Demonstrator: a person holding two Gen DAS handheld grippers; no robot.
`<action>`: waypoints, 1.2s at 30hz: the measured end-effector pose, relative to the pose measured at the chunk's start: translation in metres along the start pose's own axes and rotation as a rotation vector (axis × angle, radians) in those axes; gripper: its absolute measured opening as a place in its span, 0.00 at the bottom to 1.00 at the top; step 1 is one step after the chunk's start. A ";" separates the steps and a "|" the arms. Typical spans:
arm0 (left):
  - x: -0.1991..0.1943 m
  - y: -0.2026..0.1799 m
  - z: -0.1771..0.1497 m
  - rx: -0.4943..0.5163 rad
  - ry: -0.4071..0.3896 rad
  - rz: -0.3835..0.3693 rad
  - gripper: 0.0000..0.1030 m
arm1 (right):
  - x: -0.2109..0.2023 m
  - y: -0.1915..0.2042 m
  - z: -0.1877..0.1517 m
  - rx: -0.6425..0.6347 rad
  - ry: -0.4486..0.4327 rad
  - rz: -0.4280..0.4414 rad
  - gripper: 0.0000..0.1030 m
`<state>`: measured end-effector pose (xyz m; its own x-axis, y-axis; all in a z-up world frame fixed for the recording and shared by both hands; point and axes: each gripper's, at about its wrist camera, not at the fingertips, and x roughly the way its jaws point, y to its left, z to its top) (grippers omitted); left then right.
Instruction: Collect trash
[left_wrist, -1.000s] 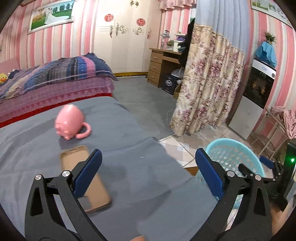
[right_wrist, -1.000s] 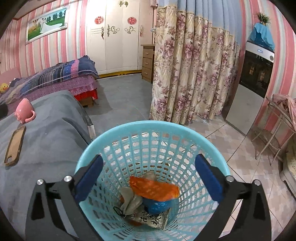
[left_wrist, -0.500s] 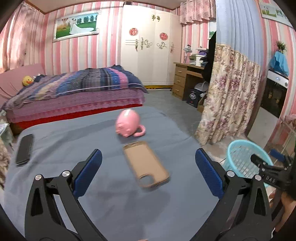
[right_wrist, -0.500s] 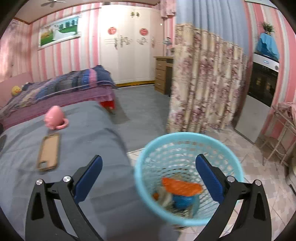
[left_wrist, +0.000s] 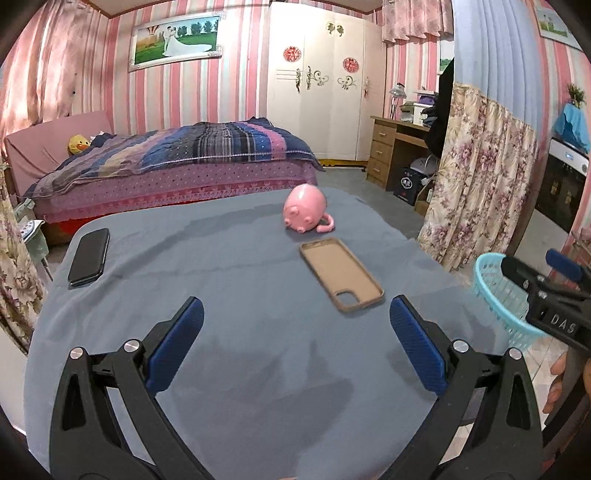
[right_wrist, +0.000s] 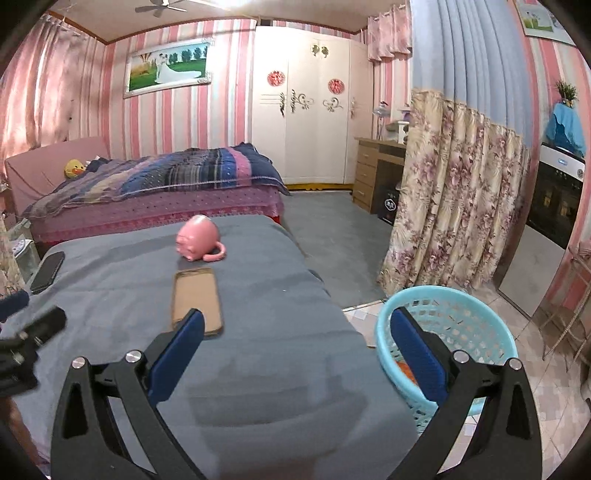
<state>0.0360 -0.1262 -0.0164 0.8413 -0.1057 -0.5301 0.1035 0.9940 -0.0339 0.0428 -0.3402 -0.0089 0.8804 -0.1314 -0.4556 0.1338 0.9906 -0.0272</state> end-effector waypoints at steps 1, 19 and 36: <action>0.000 0.000 -0.001 0.001 0.002 0.001 0.95 | -0.001 0.003 -0.002 0.002 0.001 0.003 0.96; 0.003 -0.014 -0.011 0.050 -0.004 0.036 0.95 | -0.011 0.012 -0.020 0.006 -0.031 -0.006 0.95; 0.005 -0.014 -0.013 0.031 -0.008 0.026 0.95 | -0.009 0.018 -0.025 -0.022 -0.035 -0.016 0.95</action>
<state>0.0317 -0.1398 -0.0296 0.8479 -0.0804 -0.5240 0.0978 0.9952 0.0056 0.0262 -0.3203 -0.0279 0.8939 -0.1481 -0.4232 0.1384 0.9889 -0.0537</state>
